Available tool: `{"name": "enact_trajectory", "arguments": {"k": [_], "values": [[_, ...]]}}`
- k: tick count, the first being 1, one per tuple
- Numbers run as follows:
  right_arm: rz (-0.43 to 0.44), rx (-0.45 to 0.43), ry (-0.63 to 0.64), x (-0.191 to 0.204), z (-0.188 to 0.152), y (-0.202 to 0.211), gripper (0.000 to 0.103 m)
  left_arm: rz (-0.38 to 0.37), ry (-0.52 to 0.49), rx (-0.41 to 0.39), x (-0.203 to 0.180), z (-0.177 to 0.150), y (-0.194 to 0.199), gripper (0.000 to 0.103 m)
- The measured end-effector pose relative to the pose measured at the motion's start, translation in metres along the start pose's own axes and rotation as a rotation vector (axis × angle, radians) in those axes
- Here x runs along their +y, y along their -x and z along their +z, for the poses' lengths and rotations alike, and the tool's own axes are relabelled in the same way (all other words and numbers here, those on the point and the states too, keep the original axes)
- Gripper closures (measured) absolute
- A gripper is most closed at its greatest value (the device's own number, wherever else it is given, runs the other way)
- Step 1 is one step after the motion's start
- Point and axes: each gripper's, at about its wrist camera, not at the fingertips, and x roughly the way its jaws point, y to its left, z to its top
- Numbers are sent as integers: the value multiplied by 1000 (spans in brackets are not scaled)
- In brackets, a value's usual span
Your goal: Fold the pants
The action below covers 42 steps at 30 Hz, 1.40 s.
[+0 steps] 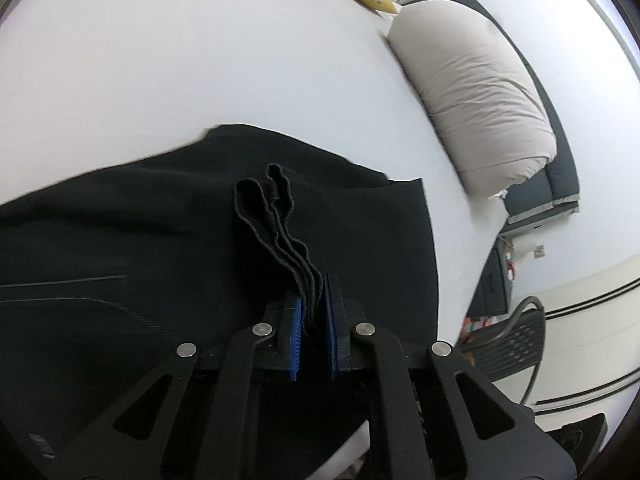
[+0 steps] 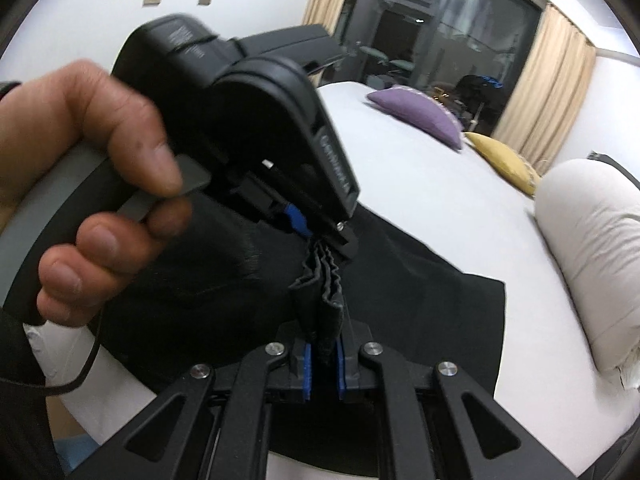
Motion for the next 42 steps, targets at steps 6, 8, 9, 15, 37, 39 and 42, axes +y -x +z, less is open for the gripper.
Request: {"name": "enact_trajectory", "arguments": {"k": [6,8,9,15,37,39,42], "values": [[47,48,20,10,4,-23,93,47,22,4,38,-3,13,94],[56,62,29,9,8,-32,93,56,30,2,44,-8,11,94],[63,72,34,10,7,-36,93,62,32,2,49,-9,10,94],[103,166,26,14,-5,-66,86,46,71,8,69,-23,-7,93],[739,170,-836,-289,-27,-122,85,335,-173,-75,11,-72,-9,93],[758,222,-865,-298,-23,-157,85,357,-196,-74,-4,-84,-19,93],[787,296,-923,-300,-33,-198,99,396,-232,-73,-13,-89,-26,93]]}}
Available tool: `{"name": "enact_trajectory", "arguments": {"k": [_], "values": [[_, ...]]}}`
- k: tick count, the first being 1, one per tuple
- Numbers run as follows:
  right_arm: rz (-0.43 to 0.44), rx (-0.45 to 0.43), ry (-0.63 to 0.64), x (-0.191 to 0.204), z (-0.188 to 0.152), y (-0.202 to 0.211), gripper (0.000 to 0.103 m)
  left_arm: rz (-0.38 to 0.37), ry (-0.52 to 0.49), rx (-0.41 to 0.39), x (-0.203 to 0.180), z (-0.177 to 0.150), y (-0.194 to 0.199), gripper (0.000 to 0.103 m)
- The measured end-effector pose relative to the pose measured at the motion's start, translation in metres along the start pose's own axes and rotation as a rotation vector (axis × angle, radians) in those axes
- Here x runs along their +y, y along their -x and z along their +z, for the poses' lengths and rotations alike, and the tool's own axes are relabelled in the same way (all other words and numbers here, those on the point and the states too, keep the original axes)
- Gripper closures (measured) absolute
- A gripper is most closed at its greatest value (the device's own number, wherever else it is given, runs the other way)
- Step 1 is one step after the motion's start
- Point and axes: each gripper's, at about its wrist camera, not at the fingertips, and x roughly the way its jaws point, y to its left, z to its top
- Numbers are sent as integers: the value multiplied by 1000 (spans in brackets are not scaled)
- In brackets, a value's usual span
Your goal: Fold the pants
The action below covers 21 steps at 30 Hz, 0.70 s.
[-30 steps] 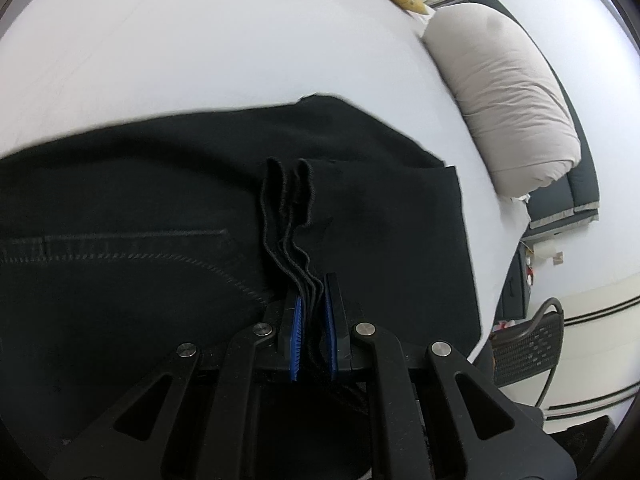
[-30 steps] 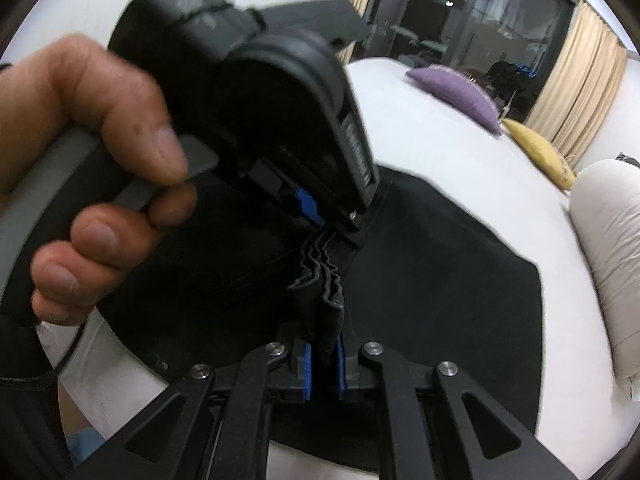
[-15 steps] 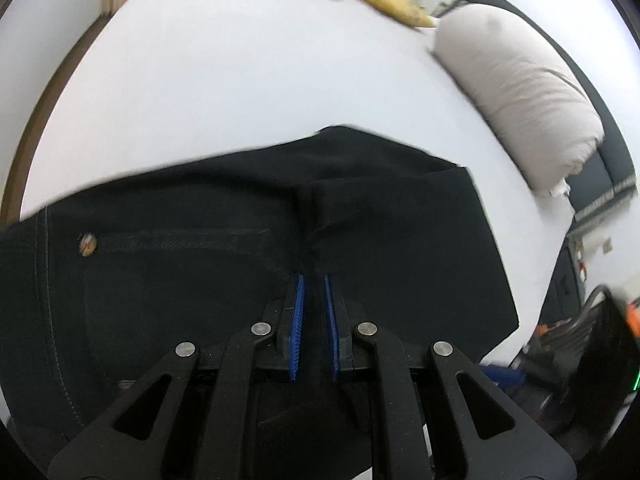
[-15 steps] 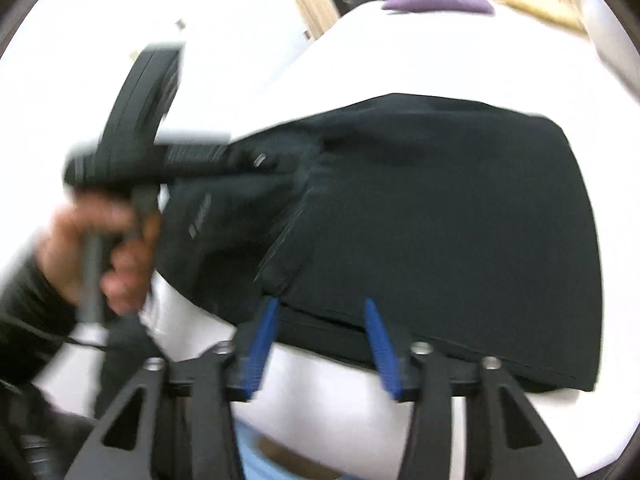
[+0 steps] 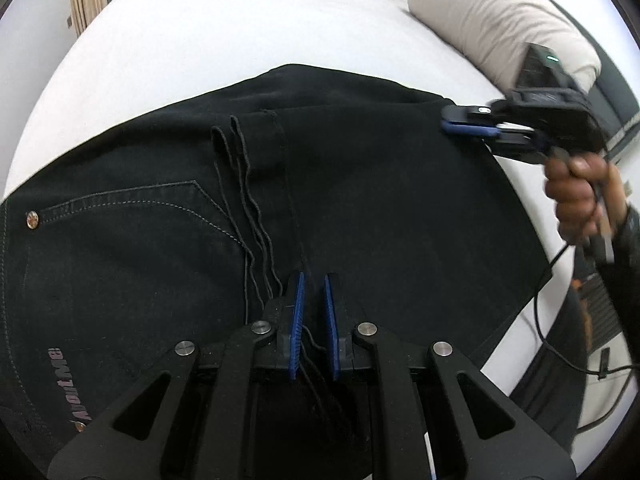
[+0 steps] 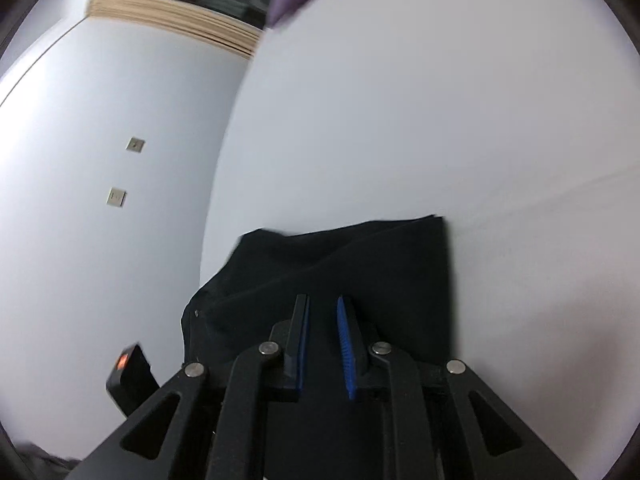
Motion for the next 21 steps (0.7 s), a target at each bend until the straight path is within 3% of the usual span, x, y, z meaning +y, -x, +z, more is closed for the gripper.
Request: {"name": "enact_trajectory", "arguments": {"k": [4,15,21], "values": [[73,15,-63,-21,-14,-1,103,-1,4,-3,-4,-3,-4,93],[87,29,-101,-28,-144,37,102,-29,38,-29,38,-15,4,93],[78,-10,-148,-26,-173,49,103,-40,45,-48,42,-20,-2,93]]}}
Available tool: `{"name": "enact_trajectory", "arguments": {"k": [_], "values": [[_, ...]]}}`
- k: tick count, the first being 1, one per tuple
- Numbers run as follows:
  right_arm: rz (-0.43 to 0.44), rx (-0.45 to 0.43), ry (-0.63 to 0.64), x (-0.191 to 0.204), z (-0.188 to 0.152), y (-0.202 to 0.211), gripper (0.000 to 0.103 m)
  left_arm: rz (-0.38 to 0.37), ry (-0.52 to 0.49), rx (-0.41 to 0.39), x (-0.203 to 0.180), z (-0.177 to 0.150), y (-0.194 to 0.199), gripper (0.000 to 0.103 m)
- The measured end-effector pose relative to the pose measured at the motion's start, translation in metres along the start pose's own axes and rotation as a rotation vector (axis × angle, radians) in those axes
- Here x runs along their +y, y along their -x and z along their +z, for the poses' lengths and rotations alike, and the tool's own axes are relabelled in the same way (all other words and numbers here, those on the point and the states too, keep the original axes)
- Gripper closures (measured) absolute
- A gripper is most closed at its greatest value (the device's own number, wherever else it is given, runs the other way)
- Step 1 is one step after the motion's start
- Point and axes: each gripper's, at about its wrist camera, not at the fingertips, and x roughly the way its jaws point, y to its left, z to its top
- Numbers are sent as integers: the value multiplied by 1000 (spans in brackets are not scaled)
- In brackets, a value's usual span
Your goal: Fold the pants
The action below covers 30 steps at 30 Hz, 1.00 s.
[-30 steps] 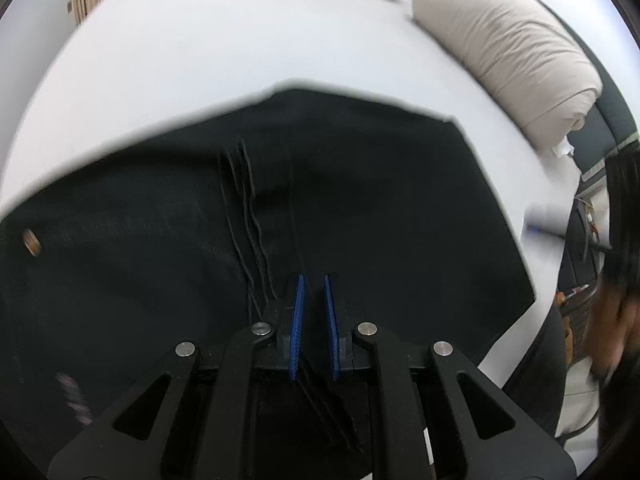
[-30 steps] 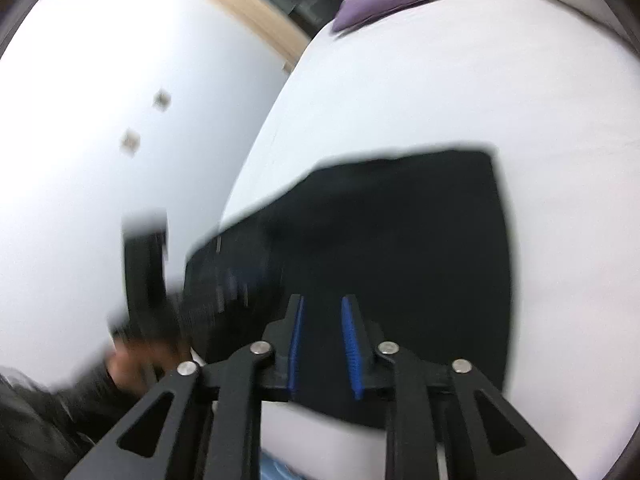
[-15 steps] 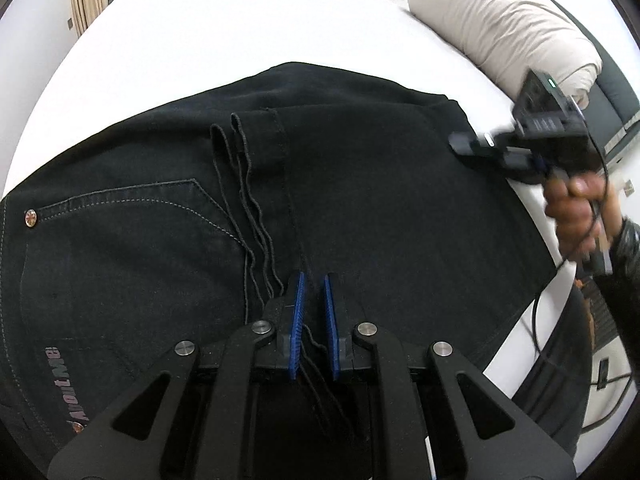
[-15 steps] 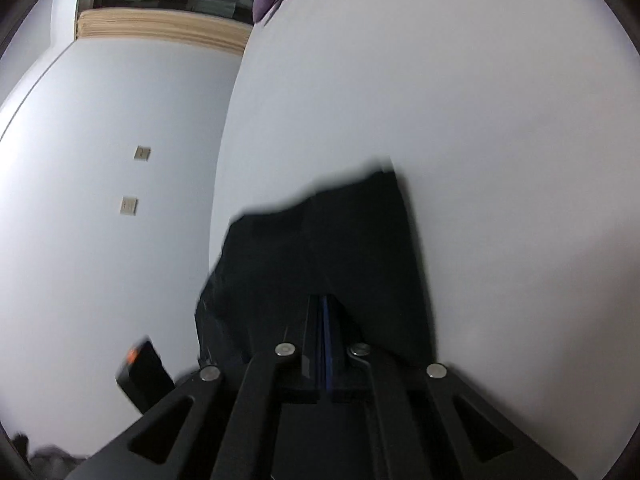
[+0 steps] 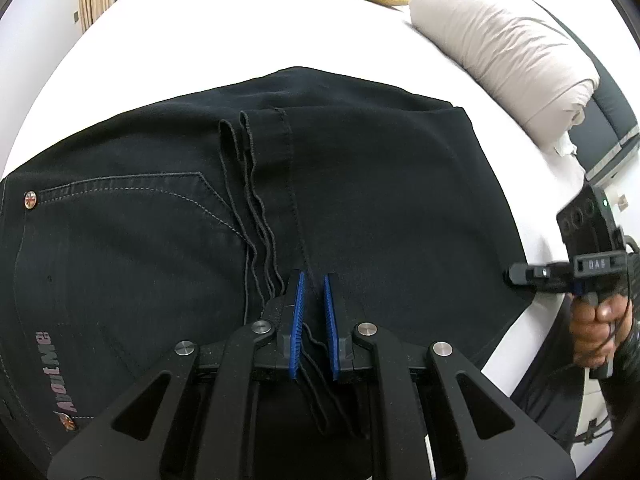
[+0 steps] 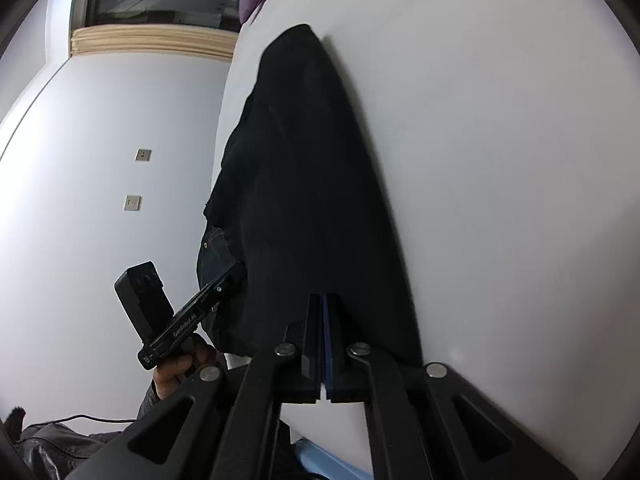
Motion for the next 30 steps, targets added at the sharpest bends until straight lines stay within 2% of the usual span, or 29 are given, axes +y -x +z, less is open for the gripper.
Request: {"name": "enact_trajectory", "arguments": {"k": [4,5,7,10,13,15,16,17,18,20,21,23,24,26,28,30], "values": [[-55,-7,1,10,-9,7,103,-5,-5,-29,2,-5,4,93],[-82,-23,28,22,-11,12,96,-7,-3,-40,3,-8,7,93],[-41,-55,55,35,-8,28,96,-18,23,-57,8,-16,16,93],[33,-84,120,73,3,19,91,-49,103,-78,21,-33,31,93],[53,-49,160,101,23,-17,70,-98,176,-96,38,-54,54,91],[69,-25,145,107,37,-49,56,-110,213,-137,51,-68,78,80],[66,-14,121,104,43,-64,54,-113,229,-159,58,-74,89,60],[32,-4,93,100,48,-82,54,-115,257,-200,68,-83,106,28],[-21,5,62,92,52,-97,71,-108,284,-238,76,-91,120,19],[-44,-21,8,82,55,-104,90,-107,370,-317,101,-111,151,15],[-32,-29,-28,77,56,-102,90,-120,409,-324,113,-120,158,15],[-33,-62,-47,79,53,-95,86,-140,530,-336,140,-141,166,15],[-39,-71,-42,82,51,-93,79,-152,612,-341,156,-152,166,15],[-32,-83,-44,88,47,-91,70,-192,750,-344,185,-170,162,15],[-20,-84,-33,99,44,-94,70,-214,846,-341,202,-180,157,15],[-9,-61,7,115,42,-102,69,-282,918,-337,214,-187,147,15]]}}
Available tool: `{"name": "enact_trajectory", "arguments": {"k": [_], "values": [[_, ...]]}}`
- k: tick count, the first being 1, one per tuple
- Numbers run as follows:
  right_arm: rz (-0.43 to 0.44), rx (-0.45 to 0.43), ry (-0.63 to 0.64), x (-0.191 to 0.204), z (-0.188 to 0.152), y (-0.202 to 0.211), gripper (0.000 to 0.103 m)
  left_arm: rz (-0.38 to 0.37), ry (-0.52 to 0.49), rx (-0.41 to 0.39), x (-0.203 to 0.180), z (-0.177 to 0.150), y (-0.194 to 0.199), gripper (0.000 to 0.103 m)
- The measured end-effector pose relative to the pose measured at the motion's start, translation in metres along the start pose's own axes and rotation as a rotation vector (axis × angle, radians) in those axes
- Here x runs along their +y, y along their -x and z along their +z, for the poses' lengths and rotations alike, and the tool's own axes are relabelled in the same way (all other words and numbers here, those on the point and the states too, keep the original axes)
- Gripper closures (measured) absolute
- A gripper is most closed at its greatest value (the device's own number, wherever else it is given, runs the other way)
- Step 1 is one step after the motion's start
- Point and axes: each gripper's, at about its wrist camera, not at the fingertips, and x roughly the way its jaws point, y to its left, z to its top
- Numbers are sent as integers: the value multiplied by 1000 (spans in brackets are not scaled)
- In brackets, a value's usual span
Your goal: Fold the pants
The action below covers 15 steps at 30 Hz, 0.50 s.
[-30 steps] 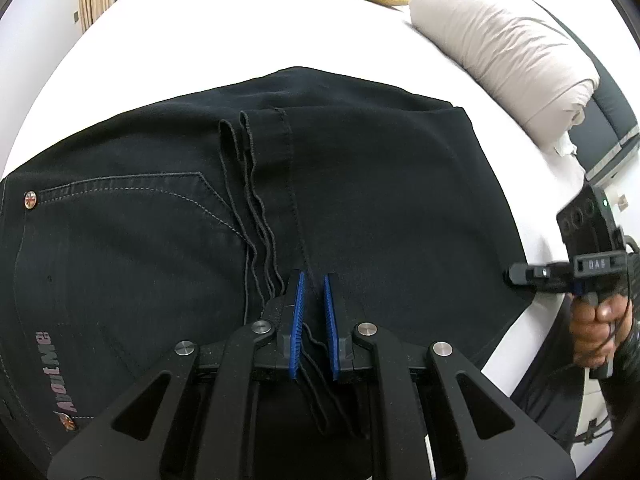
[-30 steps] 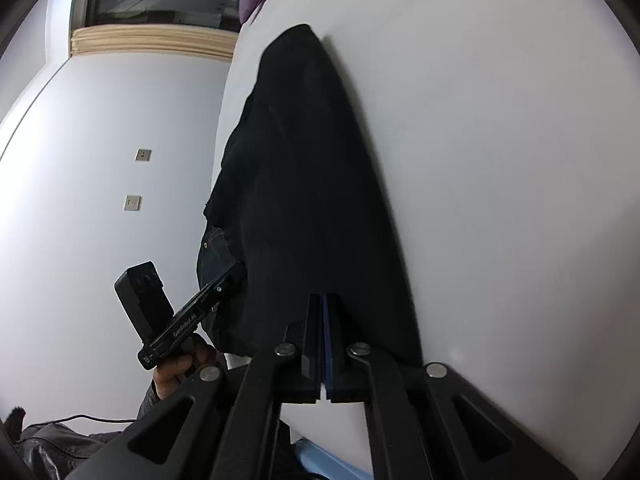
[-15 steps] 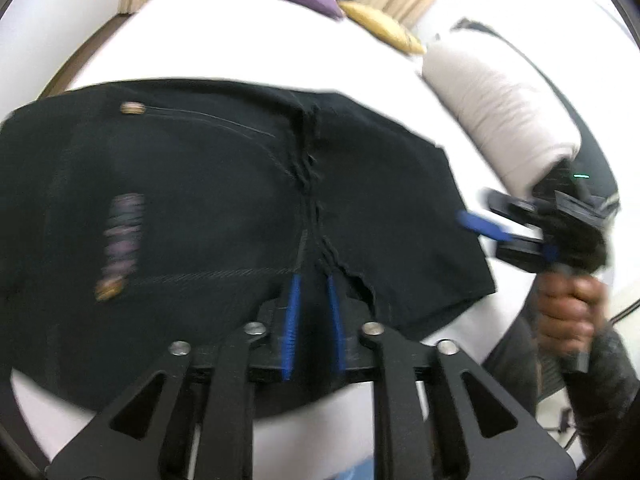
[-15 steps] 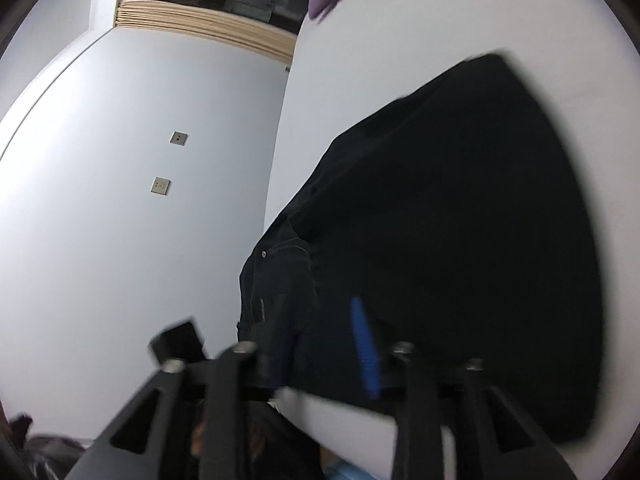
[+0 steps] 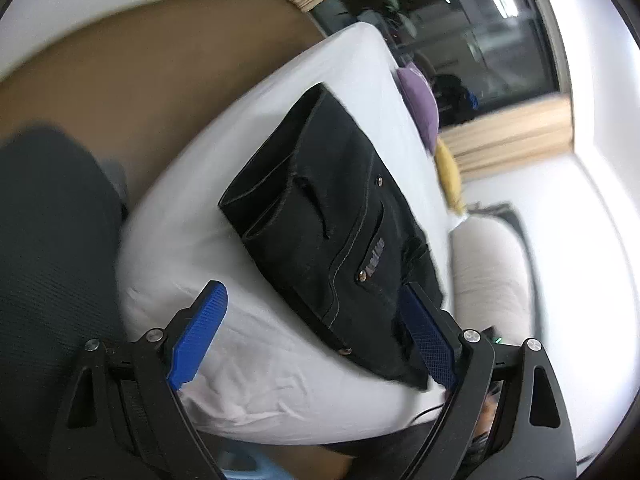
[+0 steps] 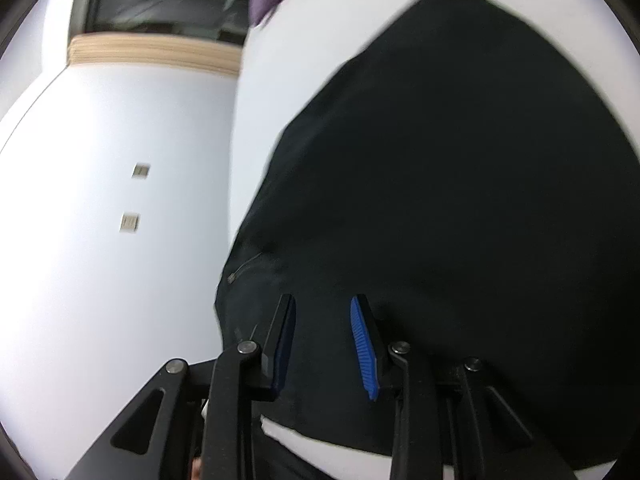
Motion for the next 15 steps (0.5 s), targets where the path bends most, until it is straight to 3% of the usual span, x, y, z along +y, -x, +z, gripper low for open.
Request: {"name": "enact_trajectory", "arguments": {"k": [10,15], "values": [[32,49,59,39,7,-38,69,-94,93,-39,25,17,-19,20],[17,65,47,42,10,-48,69,-105,160,-43,34,34,-29,52]]}}
